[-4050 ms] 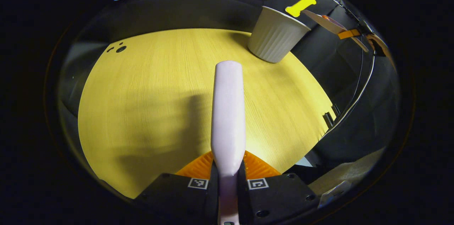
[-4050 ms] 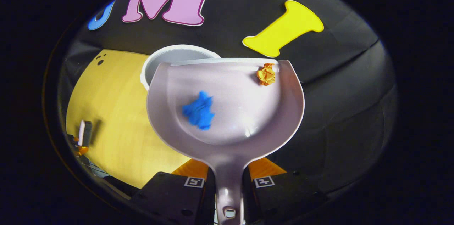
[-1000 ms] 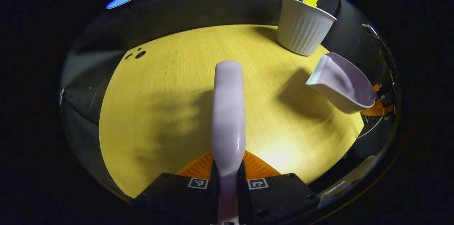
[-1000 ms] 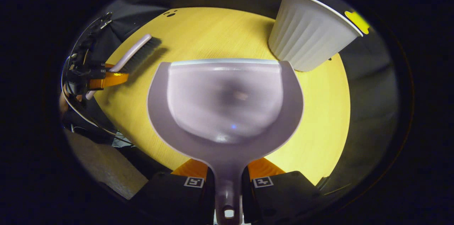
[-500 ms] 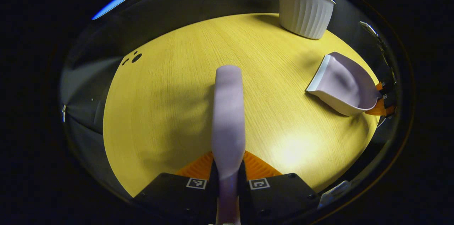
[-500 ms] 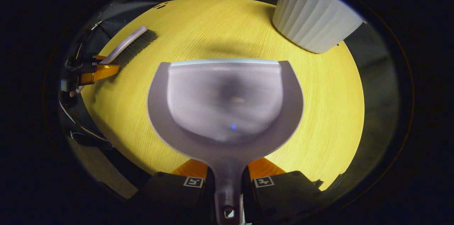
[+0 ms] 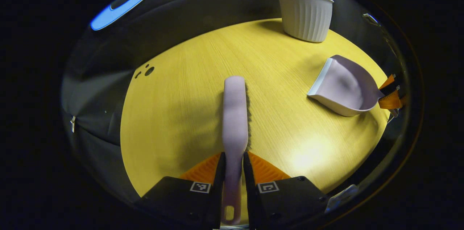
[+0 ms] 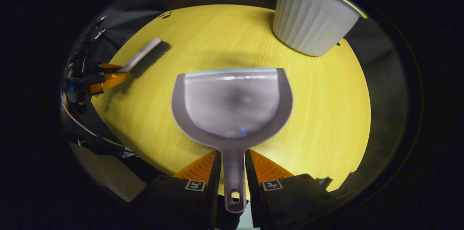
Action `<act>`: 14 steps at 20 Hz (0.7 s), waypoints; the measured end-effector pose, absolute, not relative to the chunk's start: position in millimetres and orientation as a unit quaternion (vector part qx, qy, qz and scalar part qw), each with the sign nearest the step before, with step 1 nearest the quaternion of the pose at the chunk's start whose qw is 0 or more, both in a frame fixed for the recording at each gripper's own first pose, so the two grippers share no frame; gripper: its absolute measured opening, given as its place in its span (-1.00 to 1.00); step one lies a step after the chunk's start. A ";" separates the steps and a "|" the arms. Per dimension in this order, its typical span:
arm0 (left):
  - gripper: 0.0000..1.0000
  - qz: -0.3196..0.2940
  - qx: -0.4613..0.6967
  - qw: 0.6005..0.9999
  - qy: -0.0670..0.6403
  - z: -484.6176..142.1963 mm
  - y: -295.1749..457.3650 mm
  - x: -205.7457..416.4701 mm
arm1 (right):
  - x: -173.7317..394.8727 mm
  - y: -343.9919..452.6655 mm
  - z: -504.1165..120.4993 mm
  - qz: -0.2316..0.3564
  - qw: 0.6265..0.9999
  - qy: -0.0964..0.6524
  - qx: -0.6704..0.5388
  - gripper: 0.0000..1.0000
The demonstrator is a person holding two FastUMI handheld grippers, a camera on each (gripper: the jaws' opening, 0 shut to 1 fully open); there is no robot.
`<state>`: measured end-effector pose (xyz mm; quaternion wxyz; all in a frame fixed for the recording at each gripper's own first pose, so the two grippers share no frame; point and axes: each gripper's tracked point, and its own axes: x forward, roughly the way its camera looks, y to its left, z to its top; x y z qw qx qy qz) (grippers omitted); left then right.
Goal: Pick up the small broom and dustpan from the desktop, sweep the trash into the dustpan with the broom, and then empty the trash into the garbage bin.
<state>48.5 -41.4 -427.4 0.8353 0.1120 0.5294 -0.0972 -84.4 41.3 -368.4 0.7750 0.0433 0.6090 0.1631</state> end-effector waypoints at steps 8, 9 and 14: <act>-0.42 -0.062 0.046 0.906 0.416 -312.1 -41.8 71.3 | -30.5 44.6 -236.2 0.157 0.876 0.453 0.049 -0.24; -0.42 -0.057 0.037 0.916 0.395 -293.3 -40.6 77.2 | -17.7 48.5 -214.7 0.154 0.892 0.421 0.049 -0.24; -0.43 -0.043 -0.002 0.961 0.272 -195.5 -32.8 95.3 | 22.1 53.0 -130.7 0.131 0.947 0.288 0.053 -0.34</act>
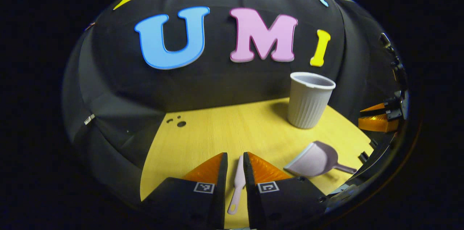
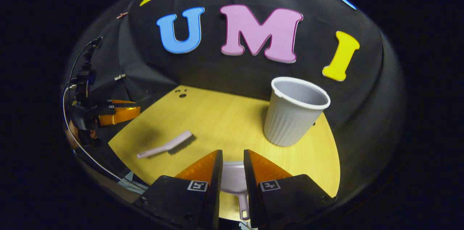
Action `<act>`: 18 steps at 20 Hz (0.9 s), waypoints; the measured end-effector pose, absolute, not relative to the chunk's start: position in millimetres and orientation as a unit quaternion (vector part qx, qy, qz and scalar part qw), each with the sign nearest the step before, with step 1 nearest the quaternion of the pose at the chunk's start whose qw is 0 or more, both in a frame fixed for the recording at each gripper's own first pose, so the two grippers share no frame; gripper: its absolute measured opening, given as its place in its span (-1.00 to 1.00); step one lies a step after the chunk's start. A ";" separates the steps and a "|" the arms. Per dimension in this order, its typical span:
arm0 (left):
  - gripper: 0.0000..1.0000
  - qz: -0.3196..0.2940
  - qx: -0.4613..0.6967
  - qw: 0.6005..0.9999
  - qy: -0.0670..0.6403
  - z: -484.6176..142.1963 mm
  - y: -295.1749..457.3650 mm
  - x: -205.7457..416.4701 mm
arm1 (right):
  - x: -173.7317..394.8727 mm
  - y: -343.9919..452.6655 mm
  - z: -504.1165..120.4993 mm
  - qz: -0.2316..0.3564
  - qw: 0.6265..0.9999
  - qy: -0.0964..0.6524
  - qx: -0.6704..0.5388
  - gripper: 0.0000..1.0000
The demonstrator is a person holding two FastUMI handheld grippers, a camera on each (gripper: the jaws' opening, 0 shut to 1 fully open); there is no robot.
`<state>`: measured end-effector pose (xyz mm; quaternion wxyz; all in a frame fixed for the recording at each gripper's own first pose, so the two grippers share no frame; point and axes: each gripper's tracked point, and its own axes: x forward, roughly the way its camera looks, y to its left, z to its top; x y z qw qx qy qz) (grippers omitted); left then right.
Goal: Pick up the small broom and dustpan from the desktop, sweep the trash into the dustpan with the broom, and then empty the trash into the garbage bin.
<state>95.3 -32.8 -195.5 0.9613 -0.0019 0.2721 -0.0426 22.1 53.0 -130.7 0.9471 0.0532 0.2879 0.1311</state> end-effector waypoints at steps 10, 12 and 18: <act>-0.42 -0.053 -0.013 0.972 0.229 -162.4 -35.5 90.6 | 20.3 66.8 -106.8 0.111 0.964 0.231 0.062 -0.26; -0.42 -0.052 -0.010 0.971 0.232 -163.6 -34.3 90.5 | 21.0 65.5 -107.8 0.108 0.965 0.231 0.066 -0.26; -0.42 -0.050 -0.002 0.969 0.242 -166.9 -34.1 89.9 | 21.0 69.1 -108.9 0.124 0.963 0.230 0.065 -0.26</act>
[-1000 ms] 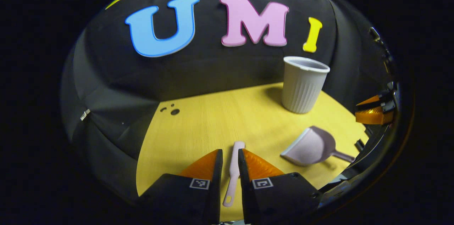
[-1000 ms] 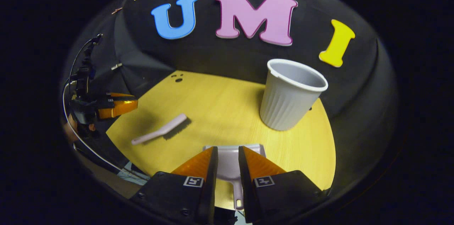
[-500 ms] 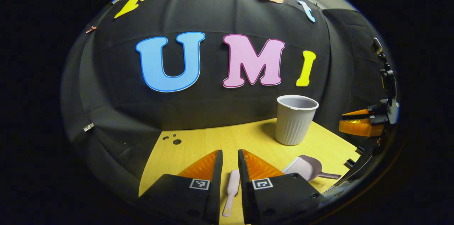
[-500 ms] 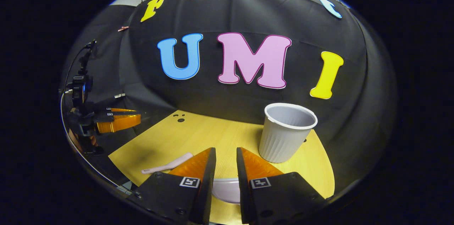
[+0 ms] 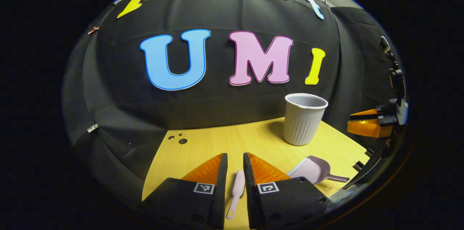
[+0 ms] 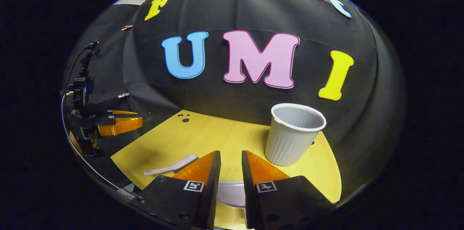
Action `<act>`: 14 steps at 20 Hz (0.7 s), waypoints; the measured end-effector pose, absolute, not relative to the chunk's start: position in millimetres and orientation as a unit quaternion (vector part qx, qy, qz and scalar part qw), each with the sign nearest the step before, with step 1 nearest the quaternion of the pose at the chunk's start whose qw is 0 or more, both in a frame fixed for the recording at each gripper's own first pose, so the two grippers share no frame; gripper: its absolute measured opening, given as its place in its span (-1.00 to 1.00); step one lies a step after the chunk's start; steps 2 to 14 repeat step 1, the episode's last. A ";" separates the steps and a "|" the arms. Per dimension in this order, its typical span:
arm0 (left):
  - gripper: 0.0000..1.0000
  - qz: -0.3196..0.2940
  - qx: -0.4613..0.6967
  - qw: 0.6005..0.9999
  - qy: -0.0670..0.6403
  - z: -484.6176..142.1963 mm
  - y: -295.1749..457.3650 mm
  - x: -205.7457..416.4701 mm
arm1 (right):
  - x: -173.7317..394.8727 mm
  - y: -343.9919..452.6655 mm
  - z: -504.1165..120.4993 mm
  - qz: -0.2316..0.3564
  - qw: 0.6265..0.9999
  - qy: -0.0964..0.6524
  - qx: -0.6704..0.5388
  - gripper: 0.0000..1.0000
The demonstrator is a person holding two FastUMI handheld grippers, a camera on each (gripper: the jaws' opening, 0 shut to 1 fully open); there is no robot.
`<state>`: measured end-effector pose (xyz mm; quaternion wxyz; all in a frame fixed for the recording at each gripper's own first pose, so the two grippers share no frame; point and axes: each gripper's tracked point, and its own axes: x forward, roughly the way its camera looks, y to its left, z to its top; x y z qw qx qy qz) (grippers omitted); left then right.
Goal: Pick up the small broom and dustpan from the desktop, sweep the trash into the dustpan with the broom, and then empty the trash into the garbage bin.
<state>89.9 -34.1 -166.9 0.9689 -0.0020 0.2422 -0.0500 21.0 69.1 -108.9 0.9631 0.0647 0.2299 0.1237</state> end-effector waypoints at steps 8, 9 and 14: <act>-0.42 -0.047 0.000 0.968 0.246 -167.4 -33.2 88.0 | 22.1 69.9 -109.6 0.131 0.962 0.229 0.064 -0.26; -0.42 -0.047 0.000 0.968 0.246 -167.4 -33.2 88.0 | 22.1 69.9 -109.6 0.131 0.962 0.229 0.064 -0.26; -0.42 -0.047 0.000 0.968 0.246 -167.4 -33.2 88.0 | 22.1 69.9 -109.6 0.131 0.962 0.229 0.064 -0.26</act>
